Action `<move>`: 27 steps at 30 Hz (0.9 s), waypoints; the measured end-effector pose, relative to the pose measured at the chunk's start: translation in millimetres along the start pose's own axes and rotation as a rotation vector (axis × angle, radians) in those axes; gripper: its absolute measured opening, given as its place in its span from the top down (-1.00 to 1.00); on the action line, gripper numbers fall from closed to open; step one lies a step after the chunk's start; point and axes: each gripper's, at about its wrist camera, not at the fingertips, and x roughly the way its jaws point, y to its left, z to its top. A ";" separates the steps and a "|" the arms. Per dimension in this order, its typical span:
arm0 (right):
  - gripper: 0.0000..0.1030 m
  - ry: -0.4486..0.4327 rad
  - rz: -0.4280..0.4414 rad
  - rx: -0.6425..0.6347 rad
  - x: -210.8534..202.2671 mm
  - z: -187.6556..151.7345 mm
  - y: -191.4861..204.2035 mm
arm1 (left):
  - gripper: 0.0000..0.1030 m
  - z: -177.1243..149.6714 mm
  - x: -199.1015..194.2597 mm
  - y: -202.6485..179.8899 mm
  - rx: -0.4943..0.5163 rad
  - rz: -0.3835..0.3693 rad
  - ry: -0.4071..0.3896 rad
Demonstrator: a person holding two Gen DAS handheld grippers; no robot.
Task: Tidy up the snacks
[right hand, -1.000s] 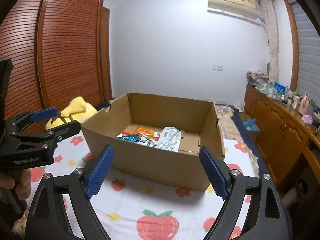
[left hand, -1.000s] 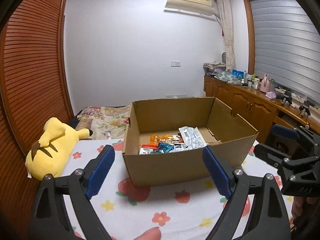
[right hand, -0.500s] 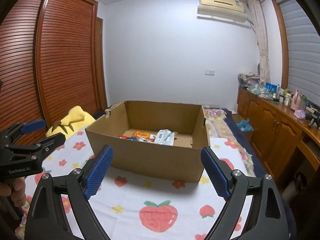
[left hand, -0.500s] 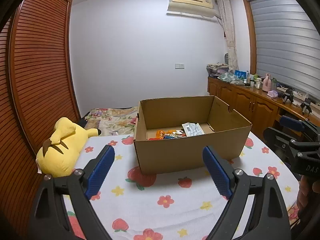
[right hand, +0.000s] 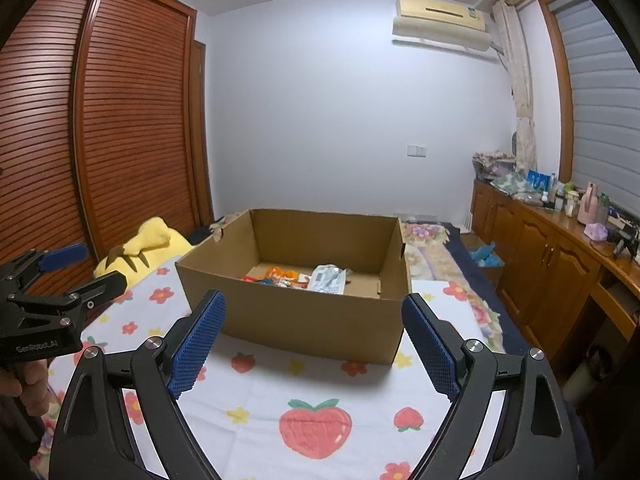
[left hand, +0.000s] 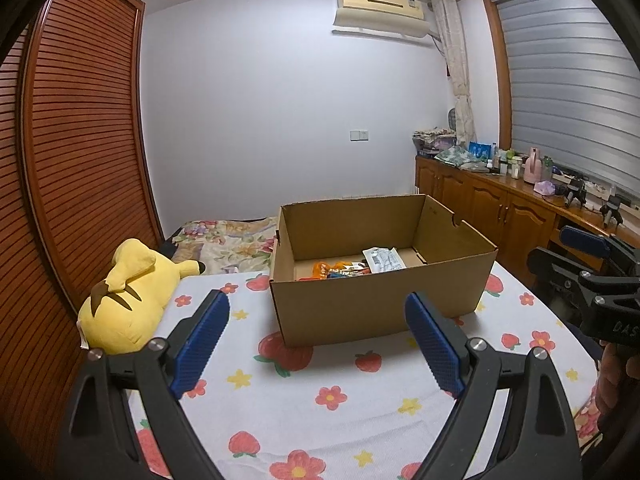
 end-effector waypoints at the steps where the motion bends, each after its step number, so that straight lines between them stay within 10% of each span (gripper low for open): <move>1: -0.77 0.001 0.001 0.000 0.1 0.0 -0.2 | -0.76 0.0 -0.5 0.7 -0.002 0.000 -0.001; 27: -0.77 -0.006 0.001 -0.003 -2.1 0.9 2.2 | -0.76 0.0 -9.0 2.7 -0.011 0.001 -0.009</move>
